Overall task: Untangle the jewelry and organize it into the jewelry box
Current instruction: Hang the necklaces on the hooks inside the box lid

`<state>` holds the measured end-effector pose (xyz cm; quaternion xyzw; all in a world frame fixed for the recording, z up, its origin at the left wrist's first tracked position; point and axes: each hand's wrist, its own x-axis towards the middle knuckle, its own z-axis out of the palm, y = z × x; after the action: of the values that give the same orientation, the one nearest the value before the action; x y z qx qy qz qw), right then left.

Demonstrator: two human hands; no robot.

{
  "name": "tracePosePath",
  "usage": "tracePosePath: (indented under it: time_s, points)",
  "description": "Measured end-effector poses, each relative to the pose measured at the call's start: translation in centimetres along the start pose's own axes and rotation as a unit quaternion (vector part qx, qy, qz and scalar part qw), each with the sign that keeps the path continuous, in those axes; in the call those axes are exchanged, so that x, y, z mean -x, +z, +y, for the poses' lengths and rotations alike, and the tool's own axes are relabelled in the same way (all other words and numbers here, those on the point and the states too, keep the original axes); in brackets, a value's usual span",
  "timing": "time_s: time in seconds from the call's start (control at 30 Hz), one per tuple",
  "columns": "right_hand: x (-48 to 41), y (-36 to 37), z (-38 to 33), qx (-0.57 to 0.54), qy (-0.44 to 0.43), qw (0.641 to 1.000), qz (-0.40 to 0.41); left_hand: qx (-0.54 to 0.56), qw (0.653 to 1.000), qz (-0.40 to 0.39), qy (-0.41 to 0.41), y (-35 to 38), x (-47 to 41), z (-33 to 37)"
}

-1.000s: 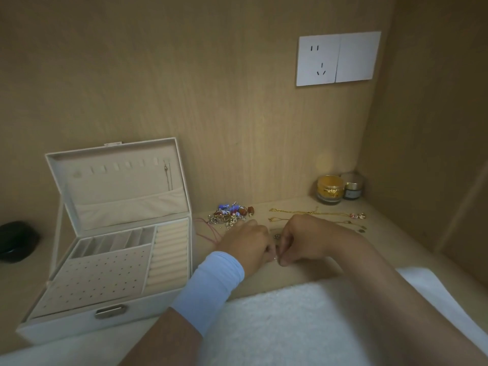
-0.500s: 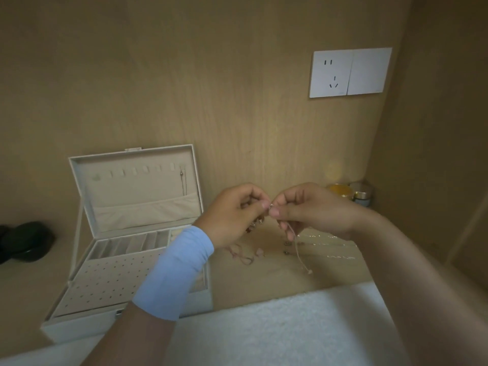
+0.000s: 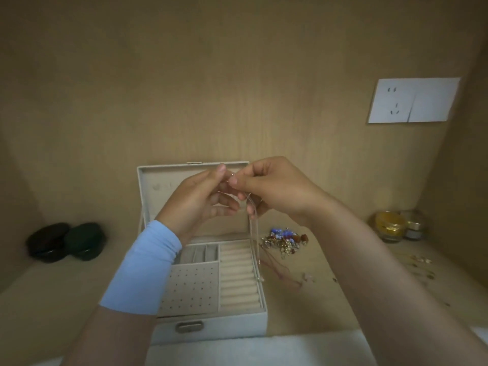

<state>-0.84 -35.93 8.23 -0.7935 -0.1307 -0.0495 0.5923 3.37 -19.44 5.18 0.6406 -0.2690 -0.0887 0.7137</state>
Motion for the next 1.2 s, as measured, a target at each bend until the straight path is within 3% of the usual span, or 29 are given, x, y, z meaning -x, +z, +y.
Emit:
tracePosePath:
  time_s: [0.37, 0.7, 0.87, 1.07, 1.2]
  points:
    - [-2.8, 3.5, 4.1, -0.006, 0.058, 0.997, 0.046, -0.124, 0.989, 0.077, -0.015, -4.5, -0.9, -2.0]
    - [-3.2, 2.5, 5.5, 0.014, 0.066, 0.998, -0.007, -0.222, 0.970, -0.056, -0.078, -5.6, -1.7, -2.7]
    - [-3.3, 2.5, 5.3, 0.031, 0.062, 0.998, 0.009, -0.196, 0.975, -0.023, -0.104, -4.8, -2.0, -3.1]
    - [-3.1, 2.7, 5.3, 0.058, 0.044, 0.997, 0.028, 0.008, 0.994, -0.017, -0.108, -5.0, -2.4, -3.5]
    - [-2.9, 2.3, 4.1, 0.064, 0.026, 0.997, 0.034, 0.036, 0.995, -0.012, -0.092, -5.0, -2.1, -3.0]
